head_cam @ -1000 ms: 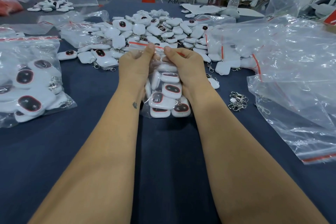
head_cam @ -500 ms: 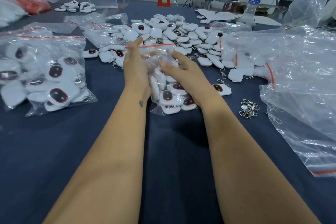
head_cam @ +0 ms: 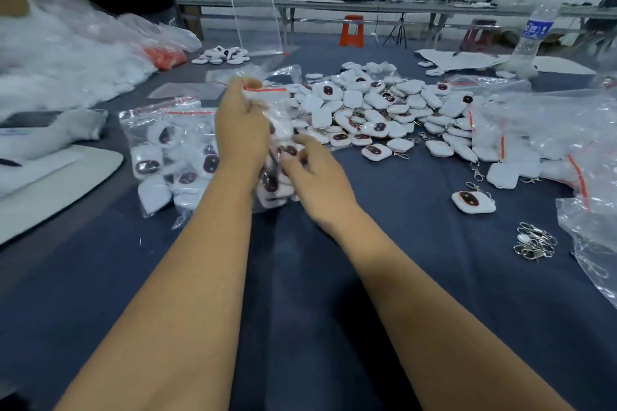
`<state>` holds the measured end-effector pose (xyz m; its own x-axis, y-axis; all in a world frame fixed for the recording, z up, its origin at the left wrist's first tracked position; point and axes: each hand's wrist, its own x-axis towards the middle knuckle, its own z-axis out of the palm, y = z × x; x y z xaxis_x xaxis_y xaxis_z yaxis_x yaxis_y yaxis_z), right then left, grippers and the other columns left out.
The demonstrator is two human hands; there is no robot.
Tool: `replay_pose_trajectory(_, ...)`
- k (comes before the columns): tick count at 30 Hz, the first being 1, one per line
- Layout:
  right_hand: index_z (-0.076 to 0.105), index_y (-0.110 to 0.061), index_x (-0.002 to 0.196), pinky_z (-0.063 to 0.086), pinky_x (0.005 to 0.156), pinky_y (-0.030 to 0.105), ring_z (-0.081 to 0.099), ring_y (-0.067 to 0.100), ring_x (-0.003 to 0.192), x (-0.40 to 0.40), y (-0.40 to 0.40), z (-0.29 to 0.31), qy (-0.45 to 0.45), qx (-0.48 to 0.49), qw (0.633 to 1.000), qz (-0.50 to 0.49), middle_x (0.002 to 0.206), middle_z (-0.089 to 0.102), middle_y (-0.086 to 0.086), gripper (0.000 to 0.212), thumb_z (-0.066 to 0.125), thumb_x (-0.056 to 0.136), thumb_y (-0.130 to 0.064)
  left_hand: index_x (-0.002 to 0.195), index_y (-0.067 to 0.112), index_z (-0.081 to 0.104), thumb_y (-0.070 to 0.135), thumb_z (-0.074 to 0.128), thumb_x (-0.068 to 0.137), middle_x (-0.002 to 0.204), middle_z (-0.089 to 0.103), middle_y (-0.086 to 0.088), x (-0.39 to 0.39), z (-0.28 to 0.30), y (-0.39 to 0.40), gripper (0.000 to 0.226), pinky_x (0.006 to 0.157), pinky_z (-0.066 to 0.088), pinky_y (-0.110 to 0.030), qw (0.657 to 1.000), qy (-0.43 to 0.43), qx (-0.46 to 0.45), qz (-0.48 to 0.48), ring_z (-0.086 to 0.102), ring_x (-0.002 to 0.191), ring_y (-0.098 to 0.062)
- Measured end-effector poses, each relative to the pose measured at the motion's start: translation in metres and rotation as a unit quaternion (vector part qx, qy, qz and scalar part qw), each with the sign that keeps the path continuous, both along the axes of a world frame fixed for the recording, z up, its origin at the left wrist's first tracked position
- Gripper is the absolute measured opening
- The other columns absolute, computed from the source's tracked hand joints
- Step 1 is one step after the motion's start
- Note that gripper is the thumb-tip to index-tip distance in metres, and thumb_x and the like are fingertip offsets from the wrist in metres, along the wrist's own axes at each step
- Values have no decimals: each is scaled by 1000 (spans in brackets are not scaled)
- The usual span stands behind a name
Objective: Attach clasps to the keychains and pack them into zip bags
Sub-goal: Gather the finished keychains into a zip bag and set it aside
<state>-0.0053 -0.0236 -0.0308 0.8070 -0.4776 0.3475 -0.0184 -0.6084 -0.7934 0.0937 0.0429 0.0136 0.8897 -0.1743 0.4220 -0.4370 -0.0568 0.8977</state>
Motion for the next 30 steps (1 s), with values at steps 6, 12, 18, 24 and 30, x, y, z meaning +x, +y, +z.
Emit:
replay_pose_trajectory(6, 40, -9, 138, 32, 93, 40, 44, 34, 119, 28, 33, -10, 127, -217, 966, 53, 132, 49, 11, 44, 45, 98, -24, 149, 21, 30, 7, 52, 85, 147, 43, -10, 3, 0, 13, 69, 114, 23, -49, 948, -75, 219, 219, 27, 143, -31)
replay_pose_trajectory(12, 53, -19, 114, 29, 102, 40, 46, 26, 118, 0, -13, 0, 135, -193, 971, -31, 111, 55, 2, 27, 54, 87, -21, 144, 20, 42, 3, 48, 74, 153, 38, -2, -58, 3, -30, 72, 121, 11, -44, 964, -237, 70, 100, 22, 147, -27)
replay_pose_trajectory(18, 58, -21, 123, 18, 110, 46, 38, 27, 131, -82, -98, 18, 130, -222, 900, -353, 134, 52, 5, 34, 49, 91, -27, 107, 24, 62, 0, 43, 88, 107, 63, 14, -118, -20, -97, 35, 84, 45, -17, 985, 23, -37, -165, 57, 98, 1)
replay_pose_trajectory(24, 38, -17, 141, 9, 115, 56, 15, 40, 144, -163, -137, 15, 195, -88, 800, -560, 159, 12, 21, 61, 54, 83, -14, 85, 27, 67, 3, 45, 88, 97, 70, 6, -147, -55, -134, 33, 96, 52, -37, 949, 121, 47, -289, 64, 97, -13)
replay_pose_trajectory(30, 40, -11, 138, 39, 93, 38, 44, 35, 121, -177, -142, 5, 131, -88, 820, -550, 137, 41, 18, 62, 54, 80, 4, 79, 26, 69, 3, 46, 88, 81, 71, 8, -134, -61, -134, 33, 80, 54, -26, 933, 166, 40, -318, 66, 85, -13)
